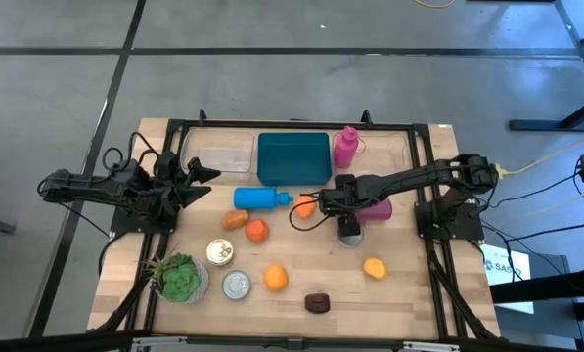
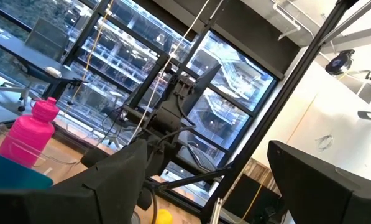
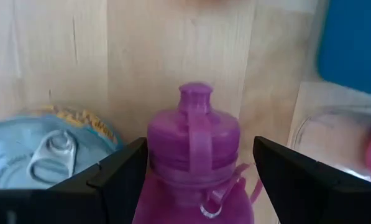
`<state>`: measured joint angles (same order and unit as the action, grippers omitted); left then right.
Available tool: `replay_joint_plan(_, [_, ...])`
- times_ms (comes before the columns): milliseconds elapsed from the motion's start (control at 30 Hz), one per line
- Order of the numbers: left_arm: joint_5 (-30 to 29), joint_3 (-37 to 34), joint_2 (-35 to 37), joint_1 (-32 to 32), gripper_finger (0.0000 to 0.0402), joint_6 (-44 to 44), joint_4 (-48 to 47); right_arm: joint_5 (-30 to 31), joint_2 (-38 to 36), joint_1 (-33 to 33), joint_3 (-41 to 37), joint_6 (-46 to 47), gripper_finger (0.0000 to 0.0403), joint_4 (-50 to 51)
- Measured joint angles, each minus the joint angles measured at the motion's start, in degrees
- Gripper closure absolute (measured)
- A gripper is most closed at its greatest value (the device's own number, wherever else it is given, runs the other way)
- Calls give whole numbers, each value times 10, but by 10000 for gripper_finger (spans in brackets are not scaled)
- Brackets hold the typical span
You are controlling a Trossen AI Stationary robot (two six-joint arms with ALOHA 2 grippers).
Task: Pick & Place Food Item
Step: Put the purple tumbler into the right transparent bin
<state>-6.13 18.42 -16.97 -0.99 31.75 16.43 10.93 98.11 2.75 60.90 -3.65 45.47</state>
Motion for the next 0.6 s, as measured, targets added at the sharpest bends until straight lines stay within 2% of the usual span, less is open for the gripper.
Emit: replay_joint_plan(600, [2,0,0,0,75,0,0,-20,1,-19,0,3,113,-5])
